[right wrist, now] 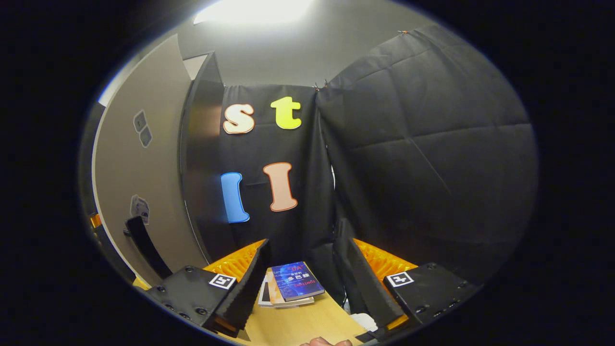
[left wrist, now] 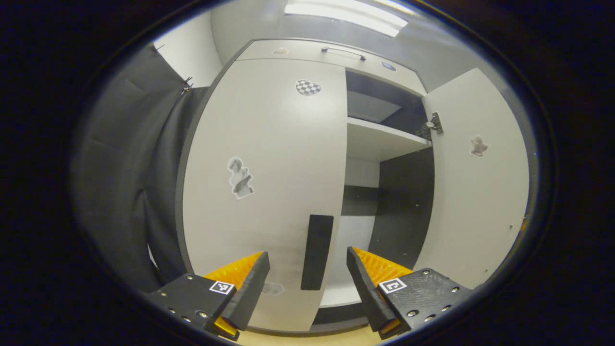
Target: Open the right door of the double-door shoe cabinet with the right hand, and open the left door with the left hand.
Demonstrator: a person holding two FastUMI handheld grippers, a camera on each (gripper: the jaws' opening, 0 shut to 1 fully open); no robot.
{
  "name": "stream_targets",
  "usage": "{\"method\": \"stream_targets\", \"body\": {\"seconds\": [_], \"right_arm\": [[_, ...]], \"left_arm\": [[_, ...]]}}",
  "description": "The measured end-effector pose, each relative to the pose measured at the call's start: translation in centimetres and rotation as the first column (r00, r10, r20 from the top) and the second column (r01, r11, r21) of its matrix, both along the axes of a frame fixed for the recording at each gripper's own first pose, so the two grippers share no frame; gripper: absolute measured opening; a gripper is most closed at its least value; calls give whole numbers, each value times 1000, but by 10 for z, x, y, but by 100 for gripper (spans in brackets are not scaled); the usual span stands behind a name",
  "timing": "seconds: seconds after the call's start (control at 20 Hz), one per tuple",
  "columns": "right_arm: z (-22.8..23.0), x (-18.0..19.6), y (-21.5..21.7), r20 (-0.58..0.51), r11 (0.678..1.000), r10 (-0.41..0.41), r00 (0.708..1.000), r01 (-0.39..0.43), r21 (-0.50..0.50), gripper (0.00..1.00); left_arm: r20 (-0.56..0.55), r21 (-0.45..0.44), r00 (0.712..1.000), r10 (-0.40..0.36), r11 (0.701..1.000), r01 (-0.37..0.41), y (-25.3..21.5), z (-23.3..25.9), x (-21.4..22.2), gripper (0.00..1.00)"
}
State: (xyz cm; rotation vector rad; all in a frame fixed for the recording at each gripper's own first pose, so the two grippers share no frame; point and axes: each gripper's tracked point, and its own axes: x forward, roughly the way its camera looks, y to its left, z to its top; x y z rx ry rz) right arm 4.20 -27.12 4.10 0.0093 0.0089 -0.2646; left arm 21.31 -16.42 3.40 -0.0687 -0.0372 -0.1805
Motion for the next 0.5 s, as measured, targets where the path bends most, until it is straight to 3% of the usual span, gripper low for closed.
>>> {"method": "stream_targets", "body": {"seconds": [0.35, 0.4, 0.5], "right_arm": [[-39, 50, -12, -73, 992, 116, 991, -111, 66, 98], [-43, 57, -12, -80, 990, 127, 989, -121, 73, 98], [-44, 67, -17, -73, 989, 131, 989, -126, 71, 98]], "left_arm": [[-11, 29, 995, 102, 994, -102, -6, -5, 47, 92], [-22, 12, 991, 132, 991, -131, -3, -9, 52, 80], [-19, -34, 993, 112, 993, -113, -9, -8, 56, 57]]}}
